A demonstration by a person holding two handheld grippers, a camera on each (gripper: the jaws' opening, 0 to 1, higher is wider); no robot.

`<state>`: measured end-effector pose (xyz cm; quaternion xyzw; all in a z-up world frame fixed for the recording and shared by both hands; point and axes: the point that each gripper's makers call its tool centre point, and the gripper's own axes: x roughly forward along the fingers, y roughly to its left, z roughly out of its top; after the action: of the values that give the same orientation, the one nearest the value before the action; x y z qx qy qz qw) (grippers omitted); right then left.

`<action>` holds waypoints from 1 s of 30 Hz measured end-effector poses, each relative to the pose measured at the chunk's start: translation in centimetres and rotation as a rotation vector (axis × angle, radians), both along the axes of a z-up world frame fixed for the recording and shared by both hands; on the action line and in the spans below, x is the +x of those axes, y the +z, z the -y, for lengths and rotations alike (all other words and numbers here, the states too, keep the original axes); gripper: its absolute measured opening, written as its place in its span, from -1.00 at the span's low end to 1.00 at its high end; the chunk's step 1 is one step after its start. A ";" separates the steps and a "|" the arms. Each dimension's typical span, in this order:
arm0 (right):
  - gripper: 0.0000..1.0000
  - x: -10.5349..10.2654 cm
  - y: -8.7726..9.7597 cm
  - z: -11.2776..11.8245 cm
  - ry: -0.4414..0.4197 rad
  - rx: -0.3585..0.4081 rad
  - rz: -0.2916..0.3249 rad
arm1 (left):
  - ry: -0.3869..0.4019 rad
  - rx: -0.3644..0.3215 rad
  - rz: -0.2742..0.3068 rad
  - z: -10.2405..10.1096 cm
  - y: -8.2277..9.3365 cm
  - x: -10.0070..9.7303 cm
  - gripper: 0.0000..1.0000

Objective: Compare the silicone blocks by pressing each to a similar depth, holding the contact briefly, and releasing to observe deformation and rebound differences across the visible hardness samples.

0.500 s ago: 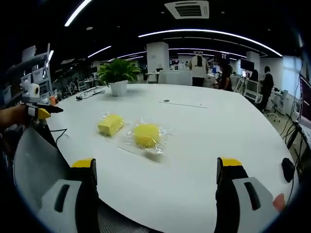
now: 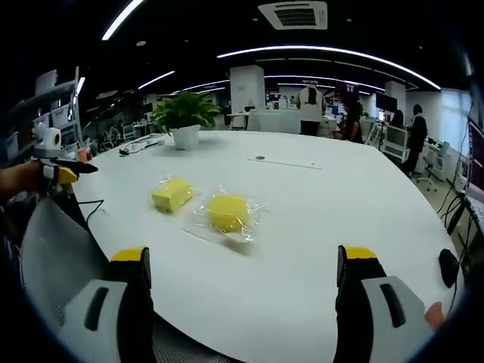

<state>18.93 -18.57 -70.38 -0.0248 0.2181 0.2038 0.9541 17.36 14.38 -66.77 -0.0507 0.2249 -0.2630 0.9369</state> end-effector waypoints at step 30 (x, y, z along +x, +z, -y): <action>0.92 0.3 0.3 -0.5 -0.005 0.015 0.011 | 0.019 0.007 0.002 -1.4 -0.2 -0.7 1.00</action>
<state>19.28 -18.10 -70.04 -0.0180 0.2116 0.2031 0.9559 16.64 15.82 -66.94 -0.0491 0.2246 -0.2534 0.9396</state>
